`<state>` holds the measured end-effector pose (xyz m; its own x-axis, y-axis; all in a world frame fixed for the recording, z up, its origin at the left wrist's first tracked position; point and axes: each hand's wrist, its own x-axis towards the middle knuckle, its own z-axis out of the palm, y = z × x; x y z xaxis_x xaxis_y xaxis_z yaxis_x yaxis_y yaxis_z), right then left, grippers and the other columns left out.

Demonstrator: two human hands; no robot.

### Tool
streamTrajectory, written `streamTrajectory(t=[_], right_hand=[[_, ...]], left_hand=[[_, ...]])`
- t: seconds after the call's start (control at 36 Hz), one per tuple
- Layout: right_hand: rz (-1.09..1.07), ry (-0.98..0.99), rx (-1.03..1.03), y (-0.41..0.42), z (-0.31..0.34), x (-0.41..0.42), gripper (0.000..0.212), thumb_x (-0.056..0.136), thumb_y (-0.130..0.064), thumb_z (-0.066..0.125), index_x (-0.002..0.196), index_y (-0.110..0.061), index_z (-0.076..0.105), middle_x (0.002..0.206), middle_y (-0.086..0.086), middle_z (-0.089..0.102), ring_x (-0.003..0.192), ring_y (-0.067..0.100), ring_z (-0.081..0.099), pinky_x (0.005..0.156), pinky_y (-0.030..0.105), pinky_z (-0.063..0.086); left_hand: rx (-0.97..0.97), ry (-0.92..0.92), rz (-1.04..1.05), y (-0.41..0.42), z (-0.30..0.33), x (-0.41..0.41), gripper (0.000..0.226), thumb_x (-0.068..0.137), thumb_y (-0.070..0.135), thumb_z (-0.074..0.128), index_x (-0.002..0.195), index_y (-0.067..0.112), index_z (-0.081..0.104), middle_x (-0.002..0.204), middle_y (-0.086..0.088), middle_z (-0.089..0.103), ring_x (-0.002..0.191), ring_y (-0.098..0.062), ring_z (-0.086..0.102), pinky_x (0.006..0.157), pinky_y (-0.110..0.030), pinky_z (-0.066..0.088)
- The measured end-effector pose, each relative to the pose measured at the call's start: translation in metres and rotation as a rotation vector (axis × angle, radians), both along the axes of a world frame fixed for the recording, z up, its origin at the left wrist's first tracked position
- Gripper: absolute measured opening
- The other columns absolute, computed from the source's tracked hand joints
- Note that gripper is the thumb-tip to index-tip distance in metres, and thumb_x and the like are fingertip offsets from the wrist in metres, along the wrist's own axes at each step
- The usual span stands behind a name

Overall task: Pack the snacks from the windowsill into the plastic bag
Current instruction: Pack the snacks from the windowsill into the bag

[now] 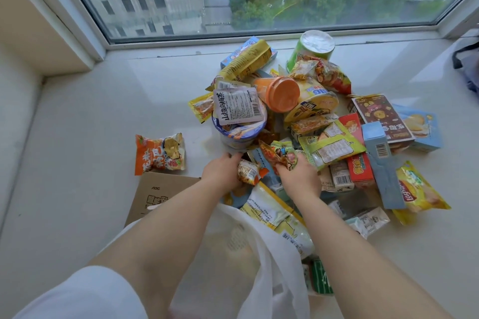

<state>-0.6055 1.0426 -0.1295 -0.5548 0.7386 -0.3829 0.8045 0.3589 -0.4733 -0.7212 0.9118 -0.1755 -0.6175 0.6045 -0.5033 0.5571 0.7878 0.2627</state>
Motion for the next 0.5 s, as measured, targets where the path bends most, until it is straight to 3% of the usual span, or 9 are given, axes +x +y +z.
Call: streamTrajectory(t=[0.28, 0.5], right_hand=[[0.058, -0.001, 0.067, -0.008, -0.008, 0.003, 0.015, 0.087, -0.029, 0.059, 0.097, -0.022, 0.050, 0.095, 0.004, 0.061, 0.083, 0.027, 0.055, 0.066, 0.031, 0.042], [-0.042, 0.246, -0.044, -0.020, 0.028, 0.004, 0.021, 0.085, -0.036, 0.064, 0.087, -0.020, 0.051, 0.093, 0.003, 0.061, 0.088, 0.026, 0.057, 0.067, 0.032, 0.040]], left_hand=[[0.054, 0.206, 0.039, 0.001, 0.009, -0.002, 0.044, 0.089, 0.016, 0.053, 0.130, 0.022, 0.039, 0.118, -0.012, 0.051, 0.098, -0.040, 0.060, 0.074, -0.043, 0.049], [0.196, 0.272, 0.072, -0.022, 0.057, 0.005, 0.064, 0.087, 0.022, 0.061, 0.143, 0.027, 0.031, 0.117, -0.011, 0.052, 0.101, -0.036, 0.059, 0.073, -0.039, 0.046]])
